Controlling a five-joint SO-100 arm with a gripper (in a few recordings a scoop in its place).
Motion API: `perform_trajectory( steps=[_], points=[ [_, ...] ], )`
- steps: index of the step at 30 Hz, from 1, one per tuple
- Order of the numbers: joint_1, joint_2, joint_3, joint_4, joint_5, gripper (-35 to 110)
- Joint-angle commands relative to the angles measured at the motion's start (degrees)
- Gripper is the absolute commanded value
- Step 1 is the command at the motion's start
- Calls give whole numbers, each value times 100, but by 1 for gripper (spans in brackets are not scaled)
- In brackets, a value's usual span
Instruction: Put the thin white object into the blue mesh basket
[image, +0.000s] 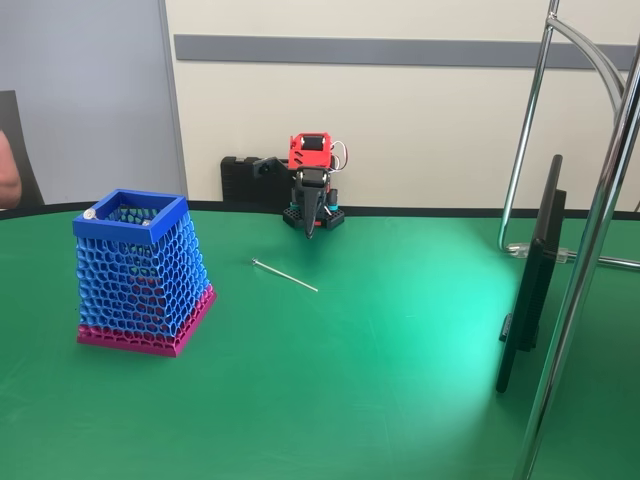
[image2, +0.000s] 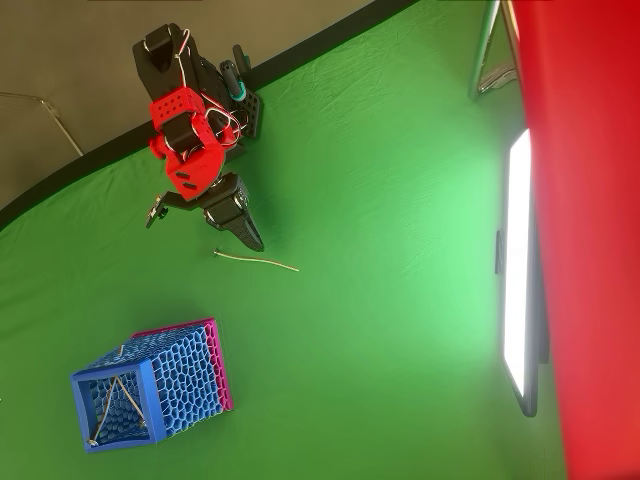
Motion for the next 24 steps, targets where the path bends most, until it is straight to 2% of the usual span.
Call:
perform_trajectory(
  steps=[1, 24],
  points=[
    [-62, 44, 35, 53, -70, 1],
    [-53, -18, -79, 141, 193, 1]
  ],
)
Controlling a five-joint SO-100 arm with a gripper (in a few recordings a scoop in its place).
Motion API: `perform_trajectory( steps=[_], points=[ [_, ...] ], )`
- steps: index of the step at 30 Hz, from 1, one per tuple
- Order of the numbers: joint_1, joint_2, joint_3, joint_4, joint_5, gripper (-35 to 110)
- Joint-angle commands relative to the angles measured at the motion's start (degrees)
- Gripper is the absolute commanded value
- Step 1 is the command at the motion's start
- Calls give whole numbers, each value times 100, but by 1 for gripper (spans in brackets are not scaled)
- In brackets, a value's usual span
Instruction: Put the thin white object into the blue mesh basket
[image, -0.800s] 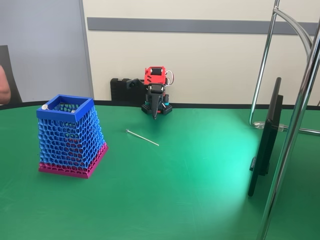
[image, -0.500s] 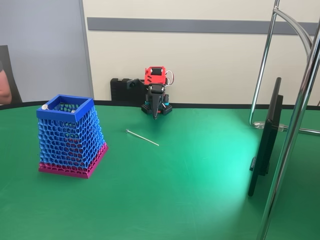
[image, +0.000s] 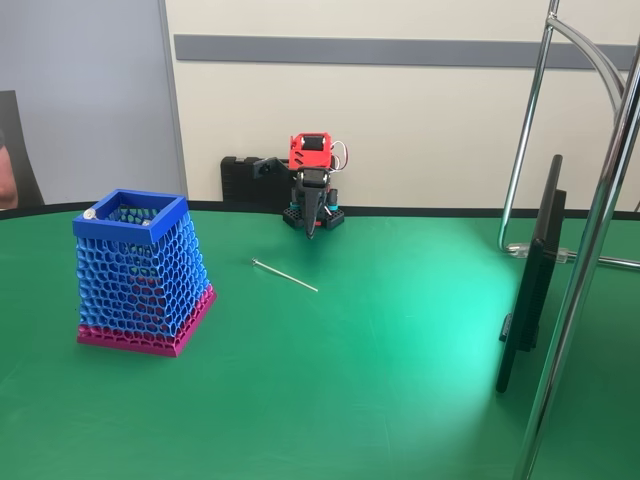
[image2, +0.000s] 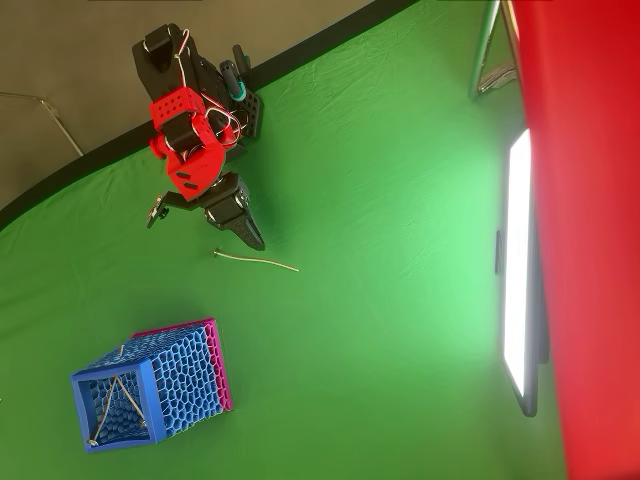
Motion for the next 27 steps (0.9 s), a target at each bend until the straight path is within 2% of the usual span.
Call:
perform_trajectory(
  steps=[1, 14, 27],
  points=[
    [-18, -62, -211, 176, 158, 1],
    [299, -1696, -1600, 650, 940, 1],
    [800, -4685, -3094, 642, 2083, 1]
  ],
)
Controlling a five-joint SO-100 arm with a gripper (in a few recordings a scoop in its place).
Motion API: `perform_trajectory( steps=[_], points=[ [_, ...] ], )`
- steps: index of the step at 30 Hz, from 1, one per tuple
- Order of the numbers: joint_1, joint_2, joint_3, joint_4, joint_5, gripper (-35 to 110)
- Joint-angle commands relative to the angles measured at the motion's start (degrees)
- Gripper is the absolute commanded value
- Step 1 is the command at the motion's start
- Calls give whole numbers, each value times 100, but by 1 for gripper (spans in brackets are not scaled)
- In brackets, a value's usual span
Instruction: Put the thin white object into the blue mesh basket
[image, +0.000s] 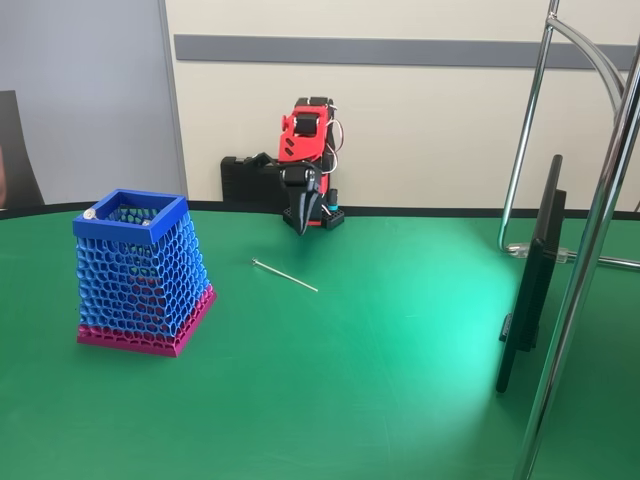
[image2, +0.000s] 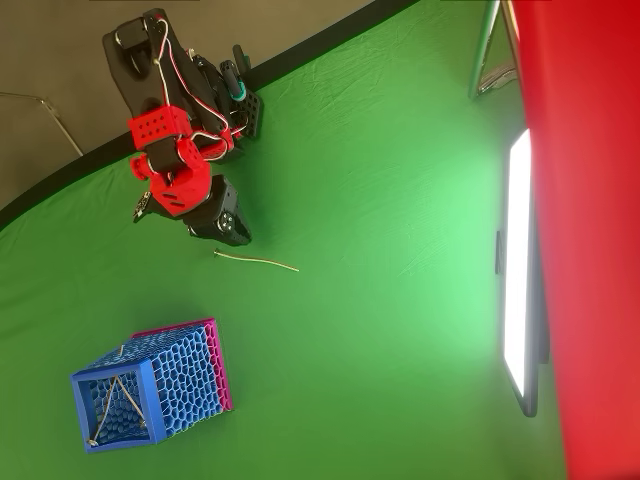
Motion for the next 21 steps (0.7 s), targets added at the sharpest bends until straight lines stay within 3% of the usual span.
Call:
perform_trajectory(
  steps=[1, 16, 21],
  points=[
    [97, -527, -519, 9, 176, 1],
    [448, -3129, -2127, 615, 791, 1],
    [492, -3665, -2338, 633, 861, 9]
  ],
)
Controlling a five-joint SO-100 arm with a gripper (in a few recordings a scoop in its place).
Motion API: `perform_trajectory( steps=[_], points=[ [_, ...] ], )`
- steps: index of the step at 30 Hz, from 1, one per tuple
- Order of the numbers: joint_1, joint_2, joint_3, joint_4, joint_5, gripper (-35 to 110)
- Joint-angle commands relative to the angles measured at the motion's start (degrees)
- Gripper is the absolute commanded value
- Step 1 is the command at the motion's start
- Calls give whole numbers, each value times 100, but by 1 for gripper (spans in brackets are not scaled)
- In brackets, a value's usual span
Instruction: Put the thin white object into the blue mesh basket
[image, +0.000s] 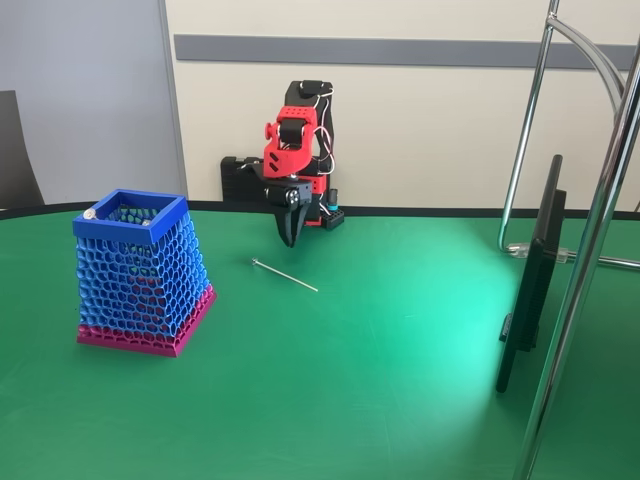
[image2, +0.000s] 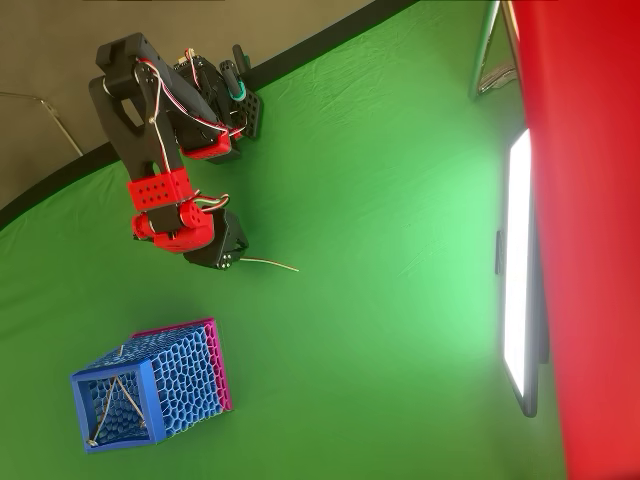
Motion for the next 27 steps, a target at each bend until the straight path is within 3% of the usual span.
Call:
perform_trajectory(
  steps=[1, 27],
  points=[
    [53, -193, -272, 26, 44, 10],
    [958, -1257, -729, 97, -703, 17]
  ],
)
